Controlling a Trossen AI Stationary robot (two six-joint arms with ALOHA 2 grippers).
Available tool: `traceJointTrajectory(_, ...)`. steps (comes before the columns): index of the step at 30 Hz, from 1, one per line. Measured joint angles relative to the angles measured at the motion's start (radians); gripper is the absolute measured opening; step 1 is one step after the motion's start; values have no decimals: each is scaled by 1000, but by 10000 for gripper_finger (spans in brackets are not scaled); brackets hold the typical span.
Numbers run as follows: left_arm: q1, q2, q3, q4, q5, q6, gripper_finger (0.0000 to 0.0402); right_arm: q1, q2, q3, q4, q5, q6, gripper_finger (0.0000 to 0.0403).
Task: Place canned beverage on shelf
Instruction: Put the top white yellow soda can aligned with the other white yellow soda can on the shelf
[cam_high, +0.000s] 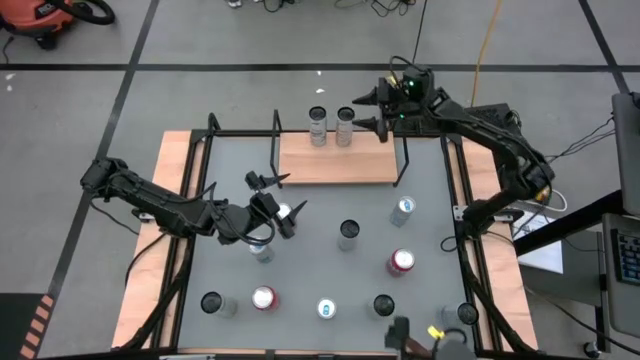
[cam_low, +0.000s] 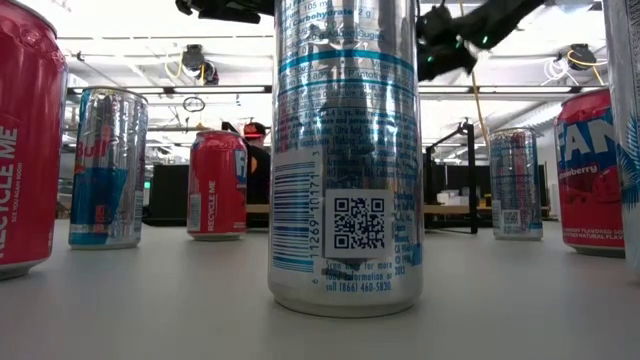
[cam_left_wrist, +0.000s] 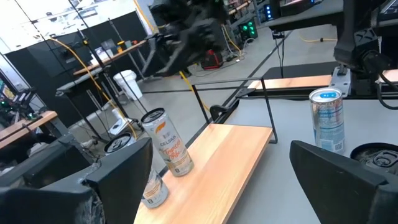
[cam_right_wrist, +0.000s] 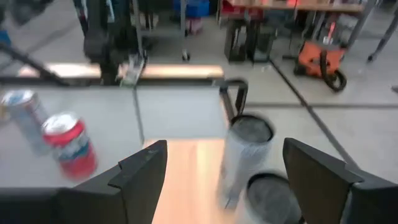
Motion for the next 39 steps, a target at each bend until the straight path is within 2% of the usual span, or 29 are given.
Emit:
traceJointTrajectory(5, 0, 0, 0, 0, 0, 0, 375, 60, -95, 0, -253, 63, -88, 281)
traceJointTrajectory(10, 0, 0, 0, 0, 0, 0, 375, 113, -115, -1, -411, 76, -133, 258)
traceJointTrajectory(17, 0, 0, 0, -5, 11, -8, 375, 150, -114, -127, -308, 86, -132, 205)
traceJointTrajectory(23, 0, 0, 0, -12, 32, -24, 375, 174, -124, -230, -263, 235, -49, 152)
traceJointTrajectory(26, 0, 0, 0, -28, 33, -33, 375, 209, -139, -238, -247, 339, 1, 127)
traceJointTrajectory(28, 0, 3, 0, -27, 34, -35, 375, 234, -147, -238, -278, 367, 22, 111)
traceJointTrajectory(33, 0, 28, 0, -26, 62, -60, 375, 347, -187, -239, -353, 376, 52, 78)
traceJointTrajectory(39, 0, 58, 0, -25, 98, -85, 375, 516, -271, -239, -421, 509, 134, 54)
